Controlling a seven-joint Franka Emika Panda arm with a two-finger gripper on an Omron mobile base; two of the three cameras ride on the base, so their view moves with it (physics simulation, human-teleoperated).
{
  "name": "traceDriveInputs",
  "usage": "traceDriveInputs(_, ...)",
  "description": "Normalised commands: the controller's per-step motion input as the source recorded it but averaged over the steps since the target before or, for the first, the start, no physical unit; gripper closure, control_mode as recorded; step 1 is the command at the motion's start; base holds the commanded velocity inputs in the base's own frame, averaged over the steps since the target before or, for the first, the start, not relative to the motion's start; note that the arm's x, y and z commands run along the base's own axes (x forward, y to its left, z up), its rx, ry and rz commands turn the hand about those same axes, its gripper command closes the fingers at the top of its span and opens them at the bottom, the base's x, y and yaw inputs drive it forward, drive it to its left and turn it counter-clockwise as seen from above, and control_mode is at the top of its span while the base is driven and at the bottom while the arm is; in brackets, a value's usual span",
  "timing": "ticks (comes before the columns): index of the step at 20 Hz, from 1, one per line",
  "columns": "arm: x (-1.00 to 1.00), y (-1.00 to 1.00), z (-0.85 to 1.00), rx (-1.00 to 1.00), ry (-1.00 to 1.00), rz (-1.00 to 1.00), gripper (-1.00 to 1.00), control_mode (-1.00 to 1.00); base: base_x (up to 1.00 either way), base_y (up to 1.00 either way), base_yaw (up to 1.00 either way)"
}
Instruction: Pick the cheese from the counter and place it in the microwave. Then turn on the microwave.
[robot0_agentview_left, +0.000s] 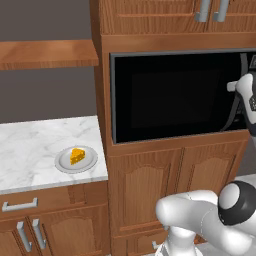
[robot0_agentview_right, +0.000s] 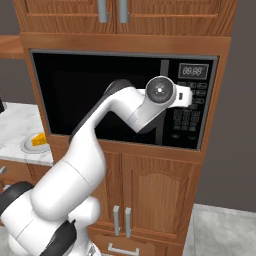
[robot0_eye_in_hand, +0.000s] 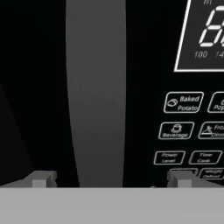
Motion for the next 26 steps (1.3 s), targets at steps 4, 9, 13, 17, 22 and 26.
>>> traceDriveInputs(4, 0.11, -0.05, -0.02, 0.0, 0.0, 0.0, -1.0, -1.0, 0.0, 0.0, 0.0)
traceDriveInputs(9, 0.11, -0.06, -0.02, 0.0, 0.0, 0.0, -1.0, -1.0, 0.0, 0.0, 0.0)
traceDriveInputs(13, 0.1, -0.05, -0.02, 0.0, 0.0, 0.0, -1.0, -1.0, 0.0, 0.0, 0.0)
traceDriveInputs(17, 0.09, -0.05, -0.02, 0.0, 0.0, 0.0, -1.0, -1.0, 0.0, 0.0, 0.0)
traceDriveInputs(22, 0.09, -0.05, -0.01, 0.0, 0.0, 0.0, -1.0, -1.0, 0.0, 0.0, 0.0)
traceDriveInputs(26, 0.1, -0.03, -0.02, 0.0, 0.0, 0.0, -1.0, -1.0, 0.0, 0.0, 0.0)
